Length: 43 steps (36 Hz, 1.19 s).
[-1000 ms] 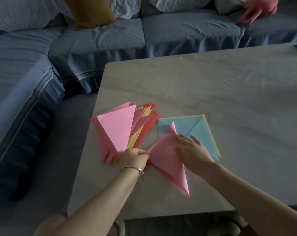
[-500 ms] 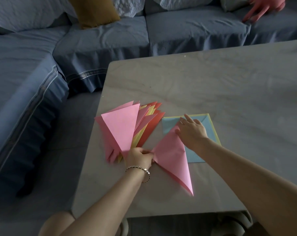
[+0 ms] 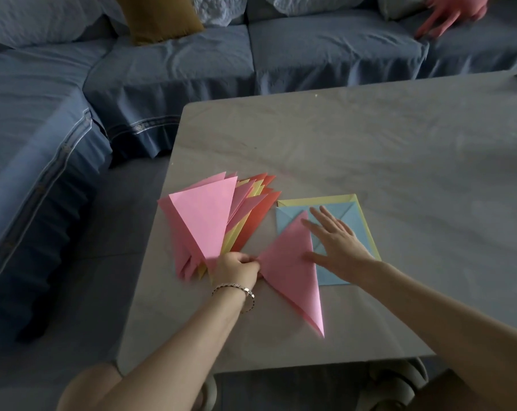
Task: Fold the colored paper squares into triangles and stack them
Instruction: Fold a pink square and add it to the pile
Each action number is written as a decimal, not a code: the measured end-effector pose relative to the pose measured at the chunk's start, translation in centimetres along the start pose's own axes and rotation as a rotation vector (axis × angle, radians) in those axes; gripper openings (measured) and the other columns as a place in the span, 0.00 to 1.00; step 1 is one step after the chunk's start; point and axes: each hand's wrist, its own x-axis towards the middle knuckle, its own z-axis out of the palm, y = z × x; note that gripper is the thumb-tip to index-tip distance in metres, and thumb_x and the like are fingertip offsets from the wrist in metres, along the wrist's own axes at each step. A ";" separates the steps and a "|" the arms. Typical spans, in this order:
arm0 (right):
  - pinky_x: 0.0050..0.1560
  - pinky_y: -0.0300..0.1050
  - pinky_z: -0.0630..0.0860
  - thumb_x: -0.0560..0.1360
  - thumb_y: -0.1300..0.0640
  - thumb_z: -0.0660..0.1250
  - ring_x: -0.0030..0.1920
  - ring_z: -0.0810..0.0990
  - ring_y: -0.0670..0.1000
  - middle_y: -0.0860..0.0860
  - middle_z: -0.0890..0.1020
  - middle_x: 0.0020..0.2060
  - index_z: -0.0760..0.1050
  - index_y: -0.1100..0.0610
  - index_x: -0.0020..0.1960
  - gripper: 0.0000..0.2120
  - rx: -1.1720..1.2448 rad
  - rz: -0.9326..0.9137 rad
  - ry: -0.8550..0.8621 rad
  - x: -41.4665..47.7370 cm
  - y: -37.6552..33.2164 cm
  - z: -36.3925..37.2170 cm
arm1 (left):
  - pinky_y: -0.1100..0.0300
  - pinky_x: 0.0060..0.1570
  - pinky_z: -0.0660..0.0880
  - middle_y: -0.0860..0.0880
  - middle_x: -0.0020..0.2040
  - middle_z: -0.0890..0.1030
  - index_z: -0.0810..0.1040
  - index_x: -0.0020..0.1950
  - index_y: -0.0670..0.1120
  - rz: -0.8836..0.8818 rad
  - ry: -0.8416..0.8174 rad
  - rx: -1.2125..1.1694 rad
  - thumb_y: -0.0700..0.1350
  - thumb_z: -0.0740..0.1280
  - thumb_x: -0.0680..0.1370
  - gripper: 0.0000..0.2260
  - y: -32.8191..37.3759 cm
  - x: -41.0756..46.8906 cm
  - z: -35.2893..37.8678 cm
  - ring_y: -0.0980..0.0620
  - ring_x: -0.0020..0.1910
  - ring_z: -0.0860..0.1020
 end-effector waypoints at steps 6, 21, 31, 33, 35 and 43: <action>0.72 0.43 0.39 0.70 0.39 0.66 0.74 0.39 0.47 0.47 0.47 0.76 0.52 0.51 0.75 0.41 0.046 0.007 -0.117 -0.9 0.2 0.4 | 0.59 0.42 0.76 0.50 0.32 0.82 0.80 0.30 0.49 -0.011 -0.004 -0.005 0.44 0.72 0.67 0.05 -0.1 0.0 0.0 0.49 0.35 0.80; 0.70 0.48 0.34 0.63 0.31 0.66 0.73 0.33 0.50 0.51 0.37 0.75 0.36 0.60 0.75 0.59 -0.172 -0.072 -0.351 -4.8 -1.3 0.0 | 0.56 0.43 0.78 0.52 0.29 0.80 0.78 0.27 0.48 -0.018 0.004 -0.032 0.36 0.69 0.67 0.11 0.1 -0.3 0.0 0.48 0.32 0.77; 0.67 0.45 0.29 0.62 0.30 0.68 0.69 0.28 0.46 0.49 0.33 0.74 0.32 0.58 0.74 0.61 -0.116 -0.120 -0.352 -6.6 -1.0 0.8 | 0.55 0.45 0.78 0.51 0.33 0.81 0.78 0.30 0.49 0.035 0.002 0.051 0.39 0.69 0.68 0.08 0.0 -0.4 0.1 0.46 0.36 0.80; 0.67 0.43 0.29 0.61 0.32 0.70 0.69 0.28 0.43 0.45 0.34 0.73 0.35 0.54 0.75 0.60 -0.019 -0.126 -0.338 -6.7 -0.8 0.5 | 0.55 0.43 0.78 0.51 0.32 0.80 0.77 0.30 0.49 0.101 0.000 0.082 0.38 0.68 0.70 0.10 0.5 -0.5 -0.2 0.46 0.35 0.79; 0.69 0.41 0.34 0.61 0.33 0.70 0.69 0.32 0.40 0.40 0.39 0.73 0.42 0.48 0.75 0.54 0.118 -0.106 -0.275 -6.7 -0.7 -0.1 | 0.53 0.42 0.78 0.48 0.33 0.80 0.77 0.32 0.48 0.210 0.036 0.109 0.38 0.67 0.71 0.09 1.4 -0.2 -0.9 0.44 0.35 0.79; 0.69 0.34 0.47 0.70 0.39 0.66 0.74 0.50 0.42 0.45 0.55 0.74 0.57 0.49 0.73 0.37 0.034 -0.051 -0.100 -5.5 0.5 -1.3 | 0.61 0.43 0.70 0.43 0.44 0.81 0.80 0.47 0.40 0.419 0.308 0.187 0.39 0.63 0.75 0.07 6.1 3.6 -6.9 0.45 0.45 0.79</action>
